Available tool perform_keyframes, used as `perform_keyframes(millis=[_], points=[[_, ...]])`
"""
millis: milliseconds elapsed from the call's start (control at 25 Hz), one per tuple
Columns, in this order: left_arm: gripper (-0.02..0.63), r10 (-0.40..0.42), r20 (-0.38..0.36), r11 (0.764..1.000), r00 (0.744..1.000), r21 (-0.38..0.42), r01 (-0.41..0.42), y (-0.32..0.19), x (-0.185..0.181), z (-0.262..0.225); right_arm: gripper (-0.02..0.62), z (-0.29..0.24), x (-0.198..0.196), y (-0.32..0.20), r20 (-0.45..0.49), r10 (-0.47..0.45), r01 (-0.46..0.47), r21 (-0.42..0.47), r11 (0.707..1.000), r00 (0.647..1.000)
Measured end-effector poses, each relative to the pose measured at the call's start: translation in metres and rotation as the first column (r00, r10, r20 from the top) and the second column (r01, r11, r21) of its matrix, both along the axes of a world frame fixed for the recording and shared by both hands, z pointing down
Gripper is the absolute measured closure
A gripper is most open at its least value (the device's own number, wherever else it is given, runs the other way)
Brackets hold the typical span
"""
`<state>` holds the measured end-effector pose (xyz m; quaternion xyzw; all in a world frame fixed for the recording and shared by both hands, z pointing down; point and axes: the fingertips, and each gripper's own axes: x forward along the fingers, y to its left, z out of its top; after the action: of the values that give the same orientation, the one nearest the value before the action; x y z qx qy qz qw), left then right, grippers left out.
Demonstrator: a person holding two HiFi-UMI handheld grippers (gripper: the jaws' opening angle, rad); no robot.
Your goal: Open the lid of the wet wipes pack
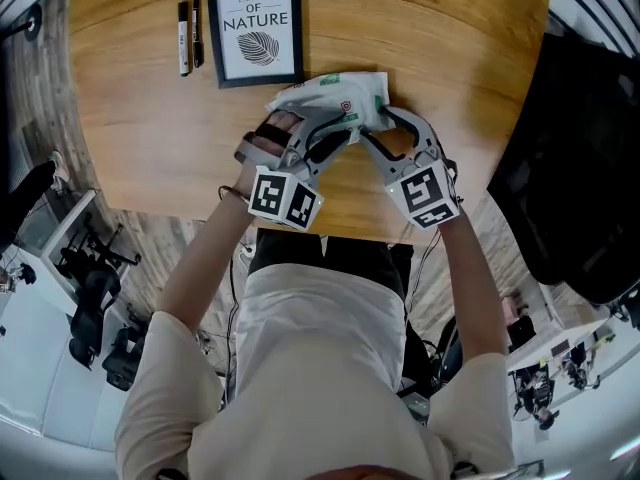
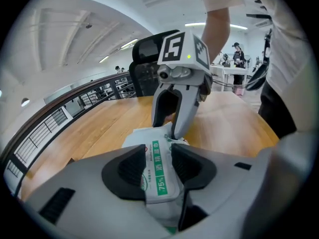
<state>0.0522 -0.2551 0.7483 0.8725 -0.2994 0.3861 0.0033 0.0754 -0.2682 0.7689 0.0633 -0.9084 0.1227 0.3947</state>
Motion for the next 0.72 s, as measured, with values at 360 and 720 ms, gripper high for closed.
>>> perform_keyframes(millis=[360, 720], points=[[0.478, -0.002, -0.049, 1.000, 0.999, -0.015, 0.001, 0.003, 0.001, -0.004, 0.390, -0.001, 0.001, 0.001, -0.001, -0.004, 0.004, 0.013, 1.000, 1.000], [0.518, -0.058, -0.183, 0.998, 0.981, -0.038, 0.051, -0.003, -0.007, -0.037, 0.390, -0.002, 0.002, 0.001, -0.008, -0.024, 0.024, 0.036, 0.999, 1.000]])
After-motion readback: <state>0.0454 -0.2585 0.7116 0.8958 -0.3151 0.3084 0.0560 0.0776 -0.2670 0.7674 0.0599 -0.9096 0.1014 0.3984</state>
